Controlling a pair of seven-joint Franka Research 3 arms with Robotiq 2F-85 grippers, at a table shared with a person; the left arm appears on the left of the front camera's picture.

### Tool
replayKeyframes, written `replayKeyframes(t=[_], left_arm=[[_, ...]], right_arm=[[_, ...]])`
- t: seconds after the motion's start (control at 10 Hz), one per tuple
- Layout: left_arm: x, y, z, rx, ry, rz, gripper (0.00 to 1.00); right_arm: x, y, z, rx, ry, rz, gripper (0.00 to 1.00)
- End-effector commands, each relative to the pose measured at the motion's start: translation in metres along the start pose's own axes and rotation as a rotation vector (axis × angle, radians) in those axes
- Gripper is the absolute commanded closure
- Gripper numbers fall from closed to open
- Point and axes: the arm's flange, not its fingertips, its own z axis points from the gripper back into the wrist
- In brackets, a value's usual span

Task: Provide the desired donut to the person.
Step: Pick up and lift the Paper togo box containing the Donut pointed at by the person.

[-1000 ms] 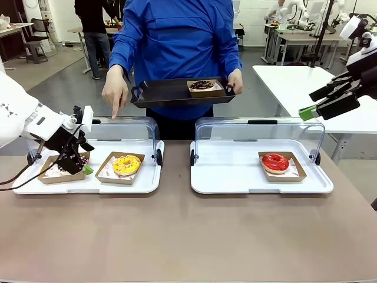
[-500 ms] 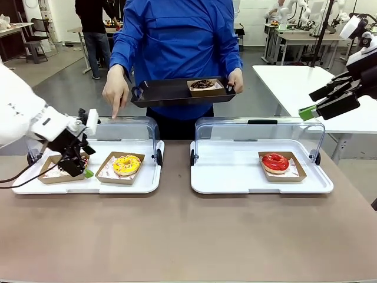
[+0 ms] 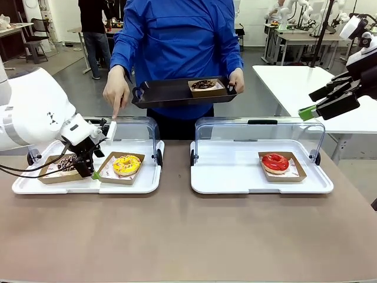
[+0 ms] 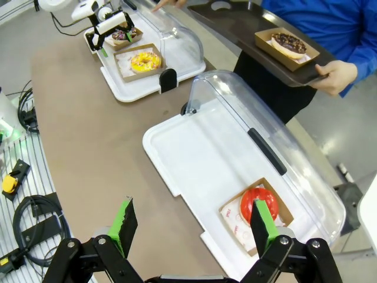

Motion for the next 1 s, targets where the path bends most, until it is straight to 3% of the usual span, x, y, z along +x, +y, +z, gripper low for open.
replayKeyframes(t=[0.0,0.4,0.5,0.6,0.7,0.9], left_arm=[[0.008,0.006,-0.001,-0.032,0.040,-0.027,0.00],[0.012,0.010,-0.013,-0.069,0.092,-0.035,0.00],[0.013,0.010,-0.016,-0.082,0.101,-0.047,0.57],[0.013,0.010,-0.019,-0.090,0.098,-0.053,0.59],[0.013,0.013,-0.023,-0.092,0.098,-0.050,1.00],[0.012,0.015,-0.027,-0.101,0.084,-0.046,1.00]], right_arm=[[-0.001,0.001,-0.001,0.002,0.011,0.003,0.00],[-0.001,0.001,-0.001,0.002,0.011,0.003,0.00],[-0.001,0.001,-0.001,0.002,0.011,0.003,0.00],[-0.001,0.001,-0.001,0.002,0.011,0.003,0.00],[-0.001,0.001,-0.001,0.002,0.011,0.003,0.00],[-0.001,0.001,-0.001,0.002,0.011,0.003,0.00]])
